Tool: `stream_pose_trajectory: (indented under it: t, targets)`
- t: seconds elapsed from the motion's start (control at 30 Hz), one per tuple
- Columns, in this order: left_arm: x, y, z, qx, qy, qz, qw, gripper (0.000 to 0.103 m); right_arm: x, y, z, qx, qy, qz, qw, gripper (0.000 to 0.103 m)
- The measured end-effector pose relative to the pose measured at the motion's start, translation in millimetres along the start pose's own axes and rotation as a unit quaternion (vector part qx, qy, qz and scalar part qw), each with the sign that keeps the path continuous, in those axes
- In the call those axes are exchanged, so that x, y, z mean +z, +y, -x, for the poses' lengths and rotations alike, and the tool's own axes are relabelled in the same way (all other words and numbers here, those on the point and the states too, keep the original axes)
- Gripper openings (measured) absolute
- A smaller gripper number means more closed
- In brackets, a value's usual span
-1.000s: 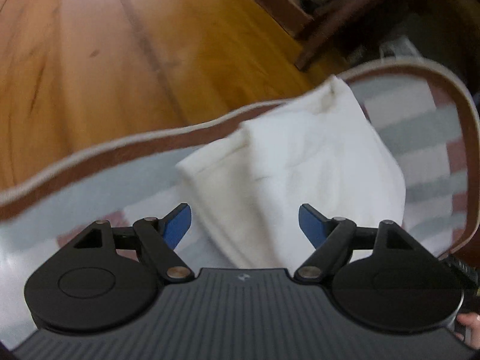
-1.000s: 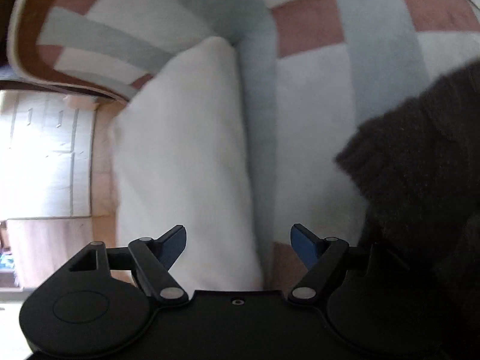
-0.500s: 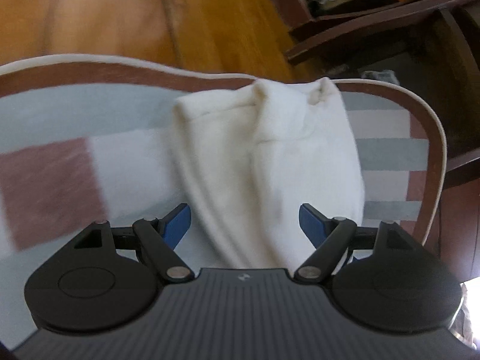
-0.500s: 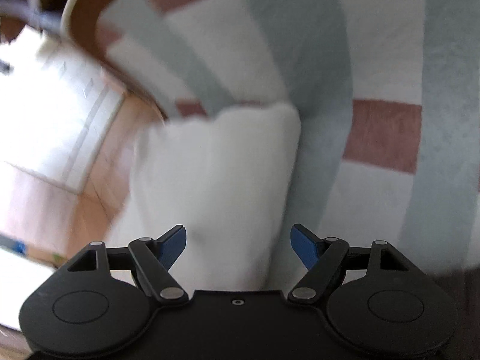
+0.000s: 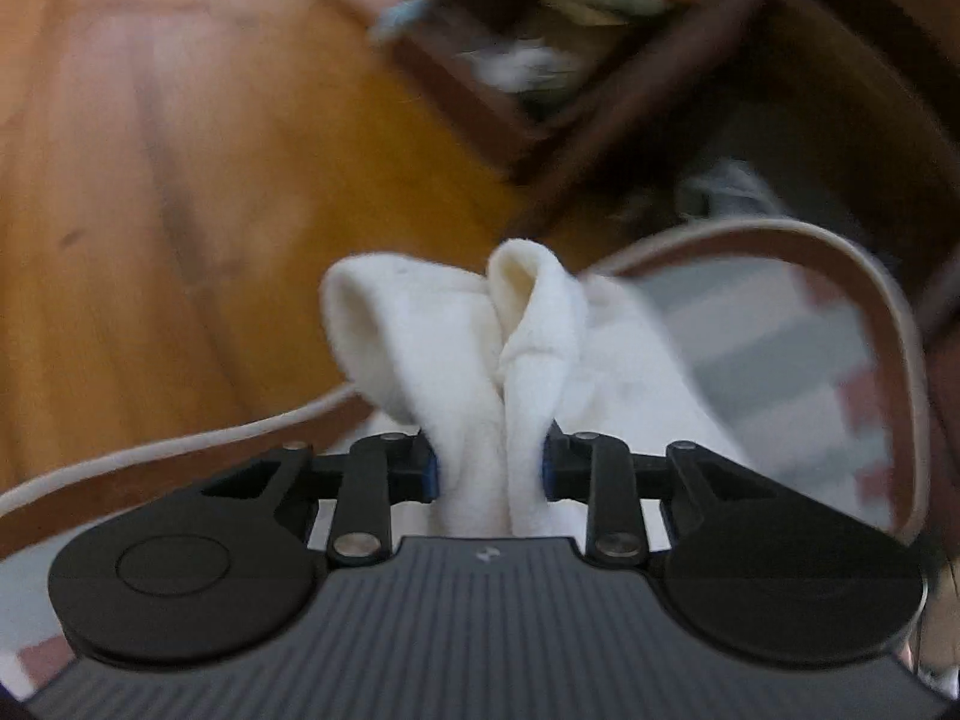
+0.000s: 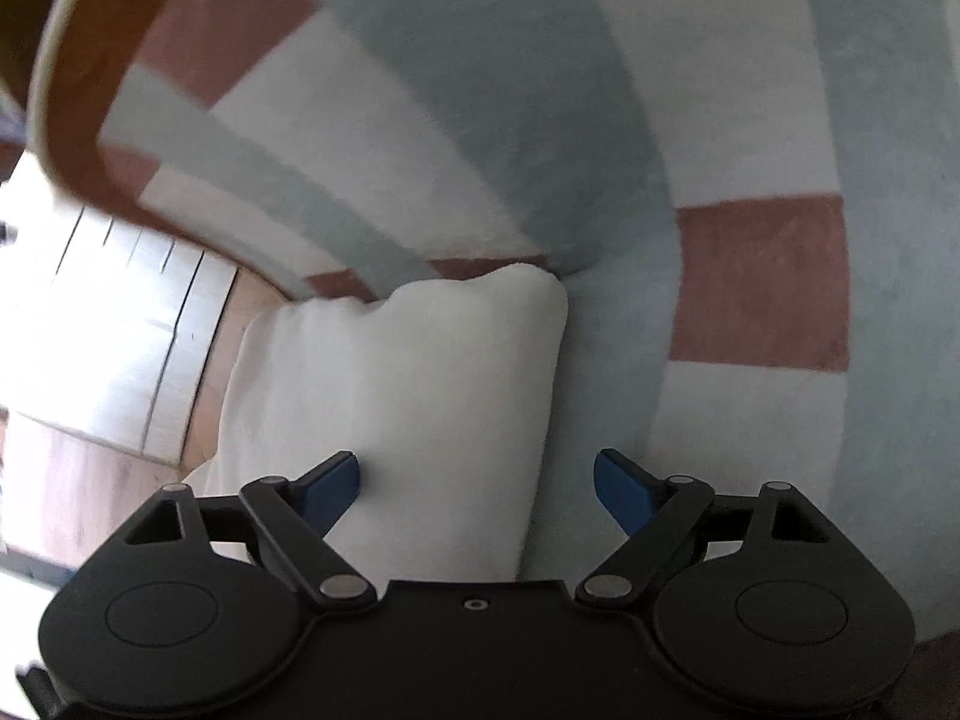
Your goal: Fold clothes
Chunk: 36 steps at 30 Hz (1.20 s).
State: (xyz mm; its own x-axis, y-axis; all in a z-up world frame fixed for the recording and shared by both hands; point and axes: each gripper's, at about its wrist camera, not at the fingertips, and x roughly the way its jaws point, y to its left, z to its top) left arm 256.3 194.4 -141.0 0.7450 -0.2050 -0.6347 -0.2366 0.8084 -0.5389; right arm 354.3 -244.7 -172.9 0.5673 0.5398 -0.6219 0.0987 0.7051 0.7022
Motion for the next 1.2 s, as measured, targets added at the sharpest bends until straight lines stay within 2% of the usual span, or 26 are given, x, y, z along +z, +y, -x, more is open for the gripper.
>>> stream_pose_trajectory:
  t: [0.03, 0.07, 0.1, 0.13, 0.2, 0.23, 0.27, 0.33, 0.37, 0.43, 0.5, 0.53, 0.57, 0.63, 0.67, 0.7, 0.73, 0.77, 0.8, 0.9, 0.97, 1.07, 1.2]
  targets:
    - [-3.1, 4.9, -8.3, 0.031, 0.027, 0.004, 0.9992, 0.034, -0.1, 5.8, 2.3, -0.01, -0.007, 0.021, 1.0, 0.087]
    - [-6.5, 6.1, -9.6, 0.049, 0.035, 0.002, 0.9982, 0.037, -0.3, 11.9, 5.0, -0.02, -0.016, 0.044, 0.999, 0.087]
    - [-10.2, 3.5, -3.9, 0.055, 0.023, -0.006, 0.9982, 0.037, -1.0, 20.2, 10.6, -0.033, -0.034, 0.072, 0.996, 0.084]
    - [-13.0, -3.5, 4.6, 0.071, 0.006, -0.024, 0.9972, 0.038, -2.5, 30.0, 17.8, -0.042, -0.056, 0.108, 0.992, 0.079]
    - [-16.3, -24.1, 28.8, 0.117, -0.05, -0.067, 0.9896, 0.037, -6.4, 47.6, 29.2, -0.052, -0.093, 0.175, 0.979, 0.076]
    - [-16.3, -33.7, 42.3, 0.113, -0.085, -0.075, 0.9871, 0.037, -7.6, 55.6, 31.7, -0.049, -0.097, 0.204, 0.973, 0.072]
    - [-15.4, -44.0, 54.9, 0.095, -0.117, -0.08, 0.9854, 0.037, -8.8, 63.7, 34.1, -0.046, -0.101, 0.233, 0.966, 0.071]
    - [-10.2, -64.0, 65.4, 0.051, -0.136, -0.097, 0.9847, 0.037, -11.7, 76.2, 33.9, -0.042, -0.101, 0.273, 0.956, 0.07]
    - [-6.6, -74.8, 63.2, 0.017, -0.123, -0.108, 0.9863, 0.037, -13.3, 81.1, 32.0, -0.041, -0.098, 0.287, 0.952, 0.07]
    - [-3.6, -93.8, 40.8, -0.071, -0.058, -0.119, 0.9887, 0.037, -16.6, 91.0, 28.2, -0.038, -0.092, 0.315, 0.944, 0.07]
    - [-4.6, -110.2, 16.7, -0.145, 0.007, -0.126, 0.9814, 0.037, -23.4, 100.9, 25.7, -0.026, -0.083, 0.336, 0.938, 0.07]
    - [-7.9, -117.3, 5.8, -0.152, 0.027, -0.138, 0.9784, 0.037, -28.5, 105.8, 24.8, -0.018, -0.076, 0.346, 0.935, 0.07]
    - [-11.6, -125.9, -6.3, -0.133, 0.039, -0.166, 0.9764, 0.037, -35.7, 110.1, 22.8, -0.013, -0.068, 0.363, 0.929, 0.07]
    - [-21.0, -141.7, -32.3, -0.057, 0.051, -0.243, 0.9671, 0.037, -48.5, 118.6, 12.7, -0.02, -0.052, 0.41, 0.911, 0.07]
    - [-25.8, -145.4, -45.6, -0.004, 0.05, -0.281, 0.9584, 0.033, -54.4, 122.9, 5.3, -0.03, -0.044, 0.437, 0.898, 0.069]
    - [-29.2, -145.6, -54.1, 0.031, 0.044, -0.306, 0.9504, 0.034, -60.0, 126.6, -2.5, -0.042, -0.036, 0.463, 0.884, 0.07]
    - [-28.7, -141.3, -56.7, 0.051, 0.033, -0.314, 0.9474, 0.034, -63.5, 126.6, -11.4, -0.062, -0.031, 0.484, 0.872, 0.072]
    - [-26.0, -135.8, -57.5, 0.068, 0.024, -0.309, 0.9482, 0.034, -64.6, 123.7, -15.2, -0.064, -0.033, 0.493, 0.867, 0.074]
    - [-22.4, -128.1, -56.7, 0.081, 0.018, -0.293, 0.9524, 0.034, -62.2, 120.2, -17.5, -0.06, -0.033, 0.487, 0.871, 0.076]
    - [-15.2, -96.7, -52.9, 0.118, 0.01, -0.25, 0.9609, 0.034, -51.7, 113.0, -17.7, -0.05, -0.035, 0.446, 0.893, 0.076]
    - [-10.6, -78.3, -53.3, 0.124, 0.012, -0.243, 0.9619, 0.023, -49.2, 111.3, -18.9, -0.047, -0.038, 0.431, 0.9, 0.076]
    - [-14.1, -70.6, -47.7, 0.128, 0.009, -0.241, 0.9621, 0.018, -45.6, 110.5, -21.6, -0.045, -0.045, 0.406, 0.912, 0.076]
    - [-11.6, -61.7, -44.0, 0.131, 0.005, -0.21, 0.9689, 0.009, -34.4, 100.2, -22.9, -0.065, -0.057, 0.354, 0.931, 0.076]
